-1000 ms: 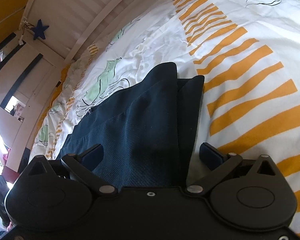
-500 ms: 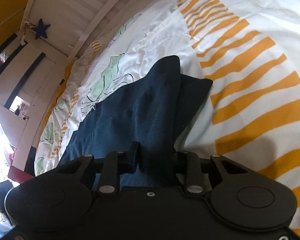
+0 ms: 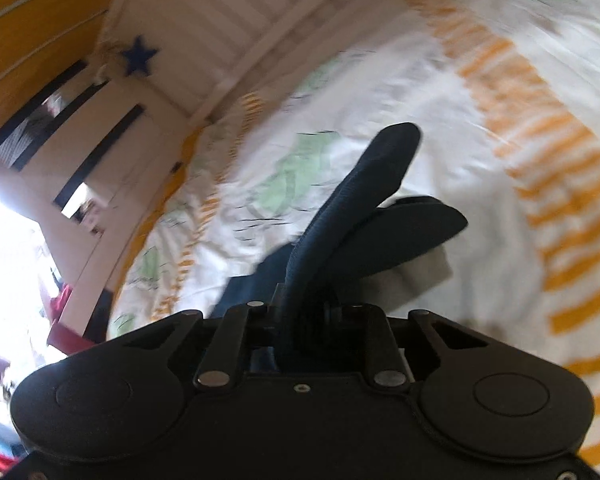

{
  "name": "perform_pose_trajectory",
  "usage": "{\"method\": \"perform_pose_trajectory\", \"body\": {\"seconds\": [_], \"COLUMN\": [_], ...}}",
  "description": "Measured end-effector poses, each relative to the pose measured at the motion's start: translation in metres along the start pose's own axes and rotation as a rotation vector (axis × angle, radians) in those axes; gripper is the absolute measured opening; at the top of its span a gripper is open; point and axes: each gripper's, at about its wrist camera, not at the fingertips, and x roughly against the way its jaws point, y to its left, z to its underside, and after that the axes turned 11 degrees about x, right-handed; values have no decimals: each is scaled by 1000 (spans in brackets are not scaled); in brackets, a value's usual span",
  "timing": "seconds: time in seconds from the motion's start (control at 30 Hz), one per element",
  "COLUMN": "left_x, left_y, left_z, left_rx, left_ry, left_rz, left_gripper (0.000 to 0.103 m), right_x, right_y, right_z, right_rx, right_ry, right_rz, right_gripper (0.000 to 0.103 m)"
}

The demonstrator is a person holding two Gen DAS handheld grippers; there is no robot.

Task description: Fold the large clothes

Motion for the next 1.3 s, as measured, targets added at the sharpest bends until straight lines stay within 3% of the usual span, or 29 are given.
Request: {"method": "perform_pose_trajectory", "body": {"seconds": [0.17,0.3,0.57,0.73,0.77,0.83,0.9,0.93,1.13,1.23,1.3], "left_x": [45,75,106,118,121,125,128,131,141,142,140], "left_y": [25,53,100,114,114,115,111,108,89,77,66], "left_z": [-6,-10,-9,-6,-6,-8,-10,-10,-11,-14,-20], "left_rx": [42,84,217,264,268,261,241,228,154,110,62], "left_ry": [-125,-198,-233,-248,-252,-263,-275,-282,-312,-329,-337], "left_rz": [-79,-160,-249,-261,-261,-258,-254,-251,-214,-188,-167], "left_gripper": [27,27,27,27,27,28,30,31,35,38,45], "right_x": [-32,-85,-203,-243,-244,-242,-234,-231,-195,-180,-164], "right_y": [57,99,148,158,158,157,158,162,192,197,189], "right_z": [-20,-19,23,51,53,52,46,43,12,-5,-14], "right_rx": [92,174,246,263,259,238,205,205,288,292,306], "right_ry": [45,124,289,354,344,319,311,306,190,113,60], "right_rz": [-69,-104,-135,-117,-122,-176,-266,-298,-474,-494,-458], "right_gripper": [27,27,27,35,40,59,88,93,98,98,99]}}
